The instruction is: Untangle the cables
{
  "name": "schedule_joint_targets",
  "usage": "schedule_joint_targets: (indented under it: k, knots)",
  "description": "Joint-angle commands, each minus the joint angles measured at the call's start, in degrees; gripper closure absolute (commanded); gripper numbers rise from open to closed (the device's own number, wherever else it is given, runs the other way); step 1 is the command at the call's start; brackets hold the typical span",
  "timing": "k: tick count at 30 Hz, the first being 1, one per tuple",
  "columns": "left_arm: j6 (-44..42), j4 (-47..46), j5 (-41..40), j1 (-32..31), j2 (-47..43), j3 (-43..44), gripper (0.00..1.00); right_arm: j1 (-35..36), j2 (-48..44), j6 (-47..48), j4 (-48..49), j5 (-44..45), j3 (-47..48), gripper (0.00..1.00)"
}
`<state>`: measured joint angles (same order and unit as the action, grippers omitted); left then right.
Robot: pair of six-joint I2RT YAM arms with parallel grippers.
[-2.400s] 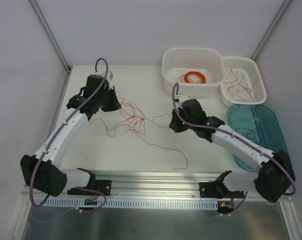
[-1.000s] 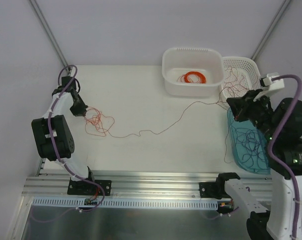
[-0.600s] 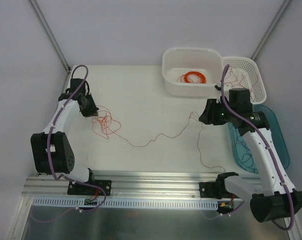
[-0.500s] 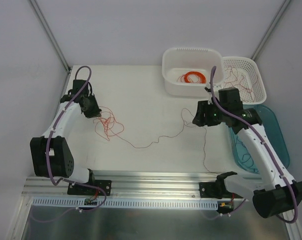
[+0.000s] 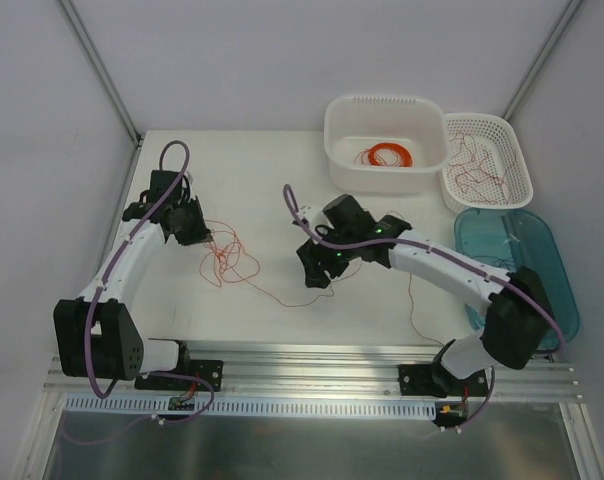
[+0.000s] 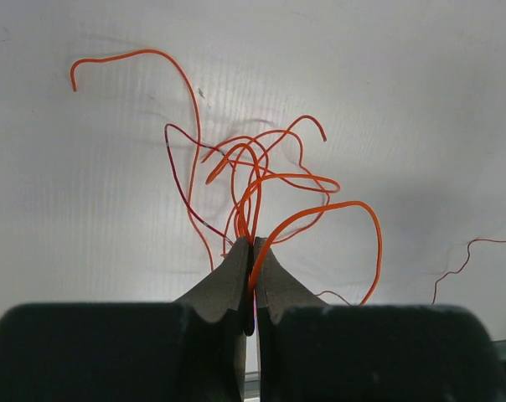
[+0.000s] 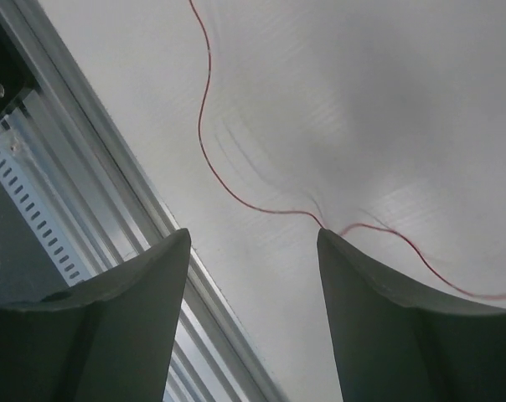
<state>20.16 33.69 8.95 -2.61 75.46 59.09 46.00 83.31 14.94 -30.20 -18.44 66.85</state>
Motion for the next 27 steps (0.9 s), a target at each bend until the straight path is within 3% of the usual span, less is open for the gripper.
schedule_joint_targets:
  k: [1,8,16,19,20,23,27]
  knots:
    - [0.84,0.15,1.60,-0.11,-2.51,-1.08,1.00,5.22,7.44,4.65,6.29,-4.33,3.10,0.34]
    - [0.40,0.15,1.33,-0.11,-3.48,-2.22,1.00,9.98,20.99,7.73,7.34,-3.45,7.68,0.34]
    - [-0.21,0.14,-0.77,-0.11,-2.87,-2.05,1.00,12.45,23.66,9.32,5.06,-6.25,8.21,0.43]
    - [-0.65,0.15,-1.74,-0.11,-1.81,-1.52,1.00,12.80,23.66,10.02,3.66,-7.84,7.60,0.55]
    - [-0.83,0.06,-2.18,-0.11,-1.46,-1.17,1.00,12.71,23.48,10.28,2.96,-8.19,7.68,0.69]
    - [-1.35,-0.03,-4.99,-0.11,0.03,-0.56,1.00,12.63,21.12,11.60,-1.08,-7.85,7.42,0.94]
    - [-2.14,-0.21,-8.69,0.50,2.93,0.41,1.00,11.49,14.18,13.45,-6.45,-3.81,7.77,0.99]
